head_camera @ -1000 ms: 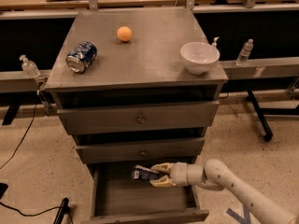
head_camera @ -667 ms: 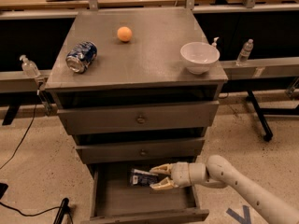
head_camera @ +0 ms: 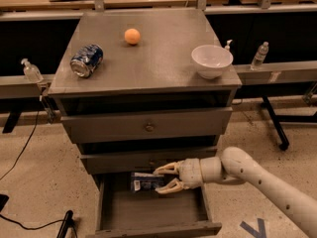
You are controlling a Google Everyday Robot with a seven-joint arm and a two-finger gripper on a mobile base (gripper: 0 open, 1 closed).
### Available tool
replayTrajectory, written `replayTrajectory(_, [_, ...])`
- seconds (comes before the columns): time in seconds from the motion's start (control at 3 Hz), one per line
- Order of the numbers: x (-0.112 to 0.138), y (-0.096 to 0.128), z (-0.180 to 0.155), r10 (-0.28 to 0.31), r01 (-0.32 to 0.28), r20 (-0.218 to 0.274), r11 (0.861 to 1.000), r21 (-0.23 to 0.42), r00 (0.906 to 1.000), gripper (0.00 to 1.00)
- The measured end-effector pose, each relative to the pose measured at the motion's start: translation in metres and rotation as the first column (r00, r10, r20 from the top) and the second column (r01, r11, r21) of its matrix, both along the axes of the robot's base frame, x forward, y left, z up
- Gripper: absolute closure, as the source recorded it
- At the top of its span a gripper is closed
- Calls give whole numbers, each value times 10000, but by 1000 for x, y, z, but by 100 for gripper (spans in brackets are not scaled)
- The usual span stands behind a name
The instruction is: Pick rxbar blueberry from bottom drawer and place on counter
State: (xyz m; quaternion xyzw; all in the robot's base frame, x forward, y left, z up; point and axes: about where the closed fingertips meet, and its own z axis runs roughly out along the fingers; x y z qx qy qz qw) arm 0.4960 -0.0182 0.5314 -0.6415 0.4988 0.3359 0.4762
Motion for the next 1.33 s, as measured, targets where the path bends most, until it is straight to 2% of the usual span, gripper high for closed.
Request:
replayTrajectory(0.33, [10, -5, 71, 178, -135, 610, 9975, -694, 9980, 100])
replayTrajectory(0.67, [26, -16, 122, 166, -35, 1017, 9918, -1279, 9947, 100])
replayTrajectory(1.0, [38, -24, 158, 69, 146, 1252, 9852, -1705, 9921, 100])
replayTrajectory(1.33, [55, -30, 195, 161, 105, 1153, 9739, -2269, 9932, 100])
